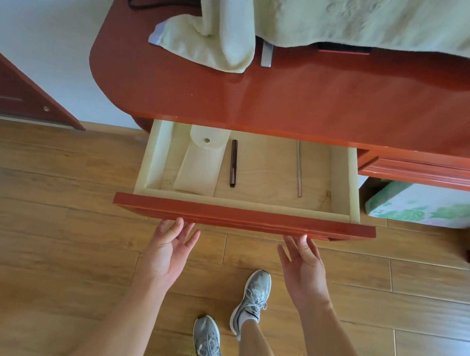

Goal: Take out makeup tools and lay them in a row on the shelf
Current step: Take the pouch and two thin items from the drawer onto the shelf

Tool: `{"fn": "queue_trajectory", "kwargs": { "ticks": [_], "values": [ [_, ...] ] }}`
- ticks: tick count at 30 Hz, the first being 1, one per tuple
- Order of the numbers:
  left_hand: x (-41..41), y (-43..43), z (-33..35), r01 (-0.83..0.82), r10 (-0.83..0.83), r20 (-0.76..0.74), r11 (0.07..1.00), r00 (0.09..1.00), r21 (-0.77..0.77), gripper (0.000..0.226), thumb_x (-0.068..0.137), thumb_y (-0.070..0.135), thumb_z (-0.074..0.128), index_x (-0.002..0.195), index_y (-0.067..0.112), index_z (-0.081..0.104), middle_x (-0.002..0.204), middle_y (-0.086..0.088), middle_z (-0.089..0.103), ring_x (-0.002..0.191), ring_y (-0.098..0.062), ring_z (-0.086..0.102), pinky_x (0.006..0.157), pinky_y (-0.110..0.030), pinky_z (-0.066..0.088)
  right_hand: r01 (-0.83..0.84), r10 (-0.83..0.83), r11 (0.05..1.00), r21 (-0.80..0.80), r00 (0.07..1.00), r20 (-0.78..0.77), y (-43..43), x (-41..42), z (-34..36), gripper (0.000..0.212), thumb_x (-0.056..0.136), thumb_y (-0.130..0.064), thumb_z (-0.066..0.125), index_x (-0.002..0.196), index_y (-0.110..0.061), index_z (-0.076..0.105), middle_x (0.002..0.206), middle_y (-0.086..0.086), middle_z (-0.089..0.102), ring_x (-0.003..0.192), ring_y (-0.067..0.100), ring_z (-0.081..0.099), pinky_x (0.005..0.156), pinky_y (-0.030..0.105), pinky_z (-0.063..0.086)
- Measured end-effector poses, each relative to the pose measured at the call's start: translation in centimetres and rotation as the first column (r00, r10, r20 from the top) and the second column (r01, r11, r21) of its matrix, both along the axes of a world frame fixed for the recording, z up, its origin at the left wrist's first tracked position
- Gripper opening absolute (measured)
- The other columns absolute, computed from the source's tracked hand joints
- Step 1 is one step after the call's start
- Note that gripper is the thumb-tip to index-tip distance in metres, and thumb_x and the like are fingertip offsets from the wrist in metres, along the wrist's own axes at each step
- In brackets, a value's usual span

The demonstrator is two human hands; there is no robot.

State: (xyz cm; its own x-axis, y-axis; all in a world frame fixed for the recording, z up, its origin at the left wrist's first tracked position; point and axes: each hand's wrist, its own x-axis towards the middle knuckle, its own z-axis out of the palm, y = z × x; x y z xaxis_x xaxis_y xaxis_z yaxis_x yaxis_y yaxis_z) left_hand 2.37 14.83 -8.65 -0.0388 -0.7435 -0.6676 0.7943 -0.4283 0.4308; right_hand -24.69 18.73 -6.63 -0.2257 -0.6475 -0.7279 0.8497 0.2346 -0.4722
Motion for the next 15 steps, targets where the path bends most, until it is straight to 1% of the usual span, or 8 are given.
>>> {"fn": "queue_trajectory", "kwargs": {
  "ticks": [3,6,8,10,11,12,13,15],
  "values": [
    [0.0,0.0,0.1,0.008,-0.008,-0.001,1.0,1.0,0.002,0.062,0.047,0.019,0.101,0.085,0.024,0.053,0.095,0.002,0.063,0.115,-0.026,0.059,0.099,-0.048,0.051,0.002,-0.002,1.0,0.006,1.0,0.011,0.0,-0.1,-0.1,0.058,0.084,-0.017,0.066,0.136,-0.013,0.039,0.096,0.003,0.065,0.112,0.022,0.059,0.11,0.048,0.037],
    [0.1,0.0,0.2,0.013,-0.013,0.007,1.0,1.0,0.015,0.06,0.05,0.018,0.101,0.086,0.024,0.054,0.095,0.002,0.064,0.118,-0.026,0.059,0.103,-0.05,0.047,-0.002,0.002,1.0,0.018,1.0,0.007,-0.1,-0.1,0.0,0.064,0.083,-0.017,0.067,0.139,-0.012,0.037,0.098,0.004,0.066,0.115,0.023,0.059,0.11,0.048,0.037],
    [0.2,0.0,0.6,0.014,-0.015,0.022,0.999,1.0,0.045,0.049,0.062,0.015,0.094,0.09,0.023,0.054,0.097,0.001,0.066,0.126,-0.027,0.057,0.106,-0.05,0.045,-0.016,0.017,0.999,0.04,1.0,-0.014,0.0,0.0,0.2,0.066,0.081,-0.019,0.069,0.14,-0.01,0.039,0.103,0.005,0.068,0.118,0.022,0.06,0.109,0.047,0.038],
    [0.1,0.1,1.1,0.014,-0.018,0.059,0.997,0.998,0.081,0.032,0.078,0.013,0.079,0.095,0.022,0.054,0.1,0.0,0.066,0.133,-0.027,0.053,0.107,-0.05,0.044,-0.036,0.039,0.997,0.07,0.998,-0.045,0.1,0.0,0.7,0.069,0.079,-0.022,0.071,0.14,-0.009,0.041,0.11,0.005,0.067,0.118,0.022,0.06,0.108,0.045,0.04],
    [0.0,0.1,1.4,0.025,-0.033,0.082,0.995,0.996,0.097,0.028,0.081,0.013,0.075,0.098,0.021,0.054,0.102,0.0,0.065,0.134,-0.027,0.052,0.107,-0.049,0.044,-0.045,0.051,0.995,0.088,0.997,-0.066,0.2,0.0,1.0,0.07,0.078,-0.024,0.072,0.139,-0.008,0.042,0.111,0.005,0.066,0.118,0.021,0.061,0.107,0.045,0.041],
    [0.0,0.2,1.9,0.038,-0.049,0.103,0.993,0.993,0.11,0.03,0.081,0.015,0.074,0.102,0.019,0.054,0.106,-0.001,0.064,0.134,-0.027,0.052,0.108,-0.049,0.043,-0.05,0.059,0.993,0.105,0.995,-0.084,0.3,0.0,1.3,0.071,0.077,-0.025,0.073,0.139,-0.007,0.043,0.113,0.005,0.066,0.117,0.021,0.062,0.106,0.044,0.042],
    [-0.1,0.2,2.5,0.05,-0.065,0.125,0.992,0.99,0.119,0.036,0.08,0.017,0.074,0.11,0.017,0.053,0.111,-0.002,0.063,0.134,-0.027,0.052,0.108,-0.049,0.043,-0.054,0.065,0.992,0.118,0.993,-0.098,0.4,0.0,1.7,0.072,0.076,-0.026,0.074,0.139,-0.007,0.044,0.115,0.004,0.066,0.116,0.02,0.062,0.106,0.043,0.043],
    [-0.2,0.3,3.8,0.072,-0.095,0.162,0.987,0.982,0.145,0.059,0.079,0.02,0.075,0.132,0.014,0.048,0.126,-0.004,0.059,0.133,-0.027,0.052,0.109,-0.049,0.042,-0.063,0.078,0.989,0.132,0.99,-0.116,0.8,0.1,2.6,0.075,0.075,-0.028,0.074,0.14,-0.007,0.042,0.121,0.005,0.064,0.116,0.02,0.062,0.104,0.042,0.044]
  ]
}}
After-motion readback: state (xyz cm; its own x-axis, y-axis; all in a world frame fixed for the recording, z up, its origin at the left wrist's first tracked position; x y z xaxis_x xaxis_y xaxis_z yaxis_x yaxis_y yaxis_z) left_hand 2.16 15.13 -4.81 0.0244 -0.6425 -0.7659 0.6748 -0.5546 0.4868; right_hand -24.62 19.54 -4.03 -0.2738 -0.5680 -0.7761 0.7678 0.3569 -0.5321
